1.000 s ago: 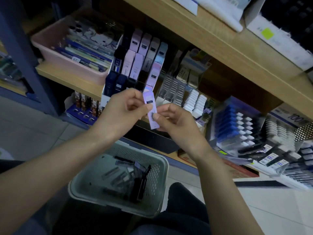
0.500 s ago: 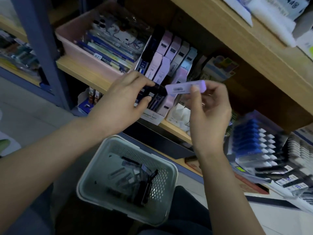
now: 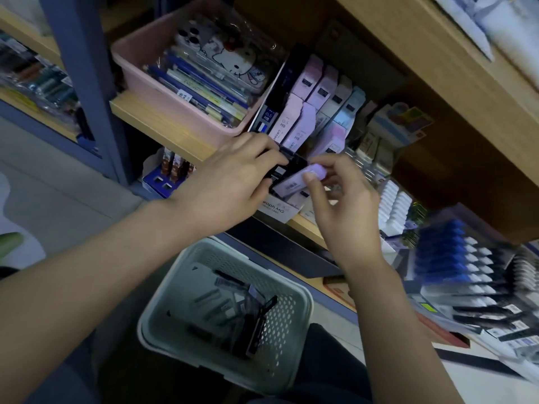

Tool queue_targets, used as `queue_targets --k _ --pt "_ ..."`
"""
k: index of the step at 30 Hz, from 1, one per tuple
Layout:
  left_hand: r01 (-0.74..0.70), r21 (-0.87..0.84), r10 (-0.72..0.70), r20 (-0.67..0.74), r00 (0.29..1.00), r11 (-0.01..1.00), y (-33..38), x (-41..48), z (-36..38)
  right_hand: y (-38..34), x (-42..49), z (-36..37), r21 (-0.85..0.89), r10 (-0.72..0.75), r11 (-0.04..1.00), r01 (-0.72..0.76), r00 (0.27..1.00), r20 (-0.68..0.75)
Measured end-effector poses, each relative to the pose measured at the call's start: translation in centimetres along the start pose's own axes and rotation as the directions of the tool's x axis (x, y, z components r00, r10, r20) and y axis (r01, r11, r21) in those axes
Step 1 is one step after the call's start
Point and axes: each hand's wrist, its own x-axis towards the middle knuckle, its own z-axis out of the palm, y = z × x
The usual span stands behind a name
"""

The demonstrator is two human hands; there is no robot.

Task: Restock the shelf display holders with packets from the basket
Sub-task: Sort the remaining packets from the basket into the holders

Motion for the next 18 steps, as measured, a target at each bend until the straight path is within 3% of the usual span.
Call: queue_targets --k 8,11,14,18 --pt "-0.017 -0.012 0.017 -0.003 1.000 1.000 -0.3 0.0 0.1 0.0 1.1 1.5 -0.144 -0.072 0.987 0.071 0.997 -0.002" --pt "-0.016 -0.020 0.016 -0.012 1.000 1.000 -0.4 0.0 0.2 -0.6 1.3 0.7 -0.010 -0.027 1.000 0.026 0.991 -0.130" --pt "-0.017 -0.022 0.016 -0.022 1.000 1.000 -0.4 0.0 0.2 -0.8 1.7 0.0 0.016 -0.054 0.998 0.063 0.944 -0.326" --pt "-0.008 -0.026 0.007 -0.029 1.000 1.000 -0.4 0.0 0.3 -0.5 2.0 0.4 0.002 -0.055 0.998 0.059 0.930 -0.363"
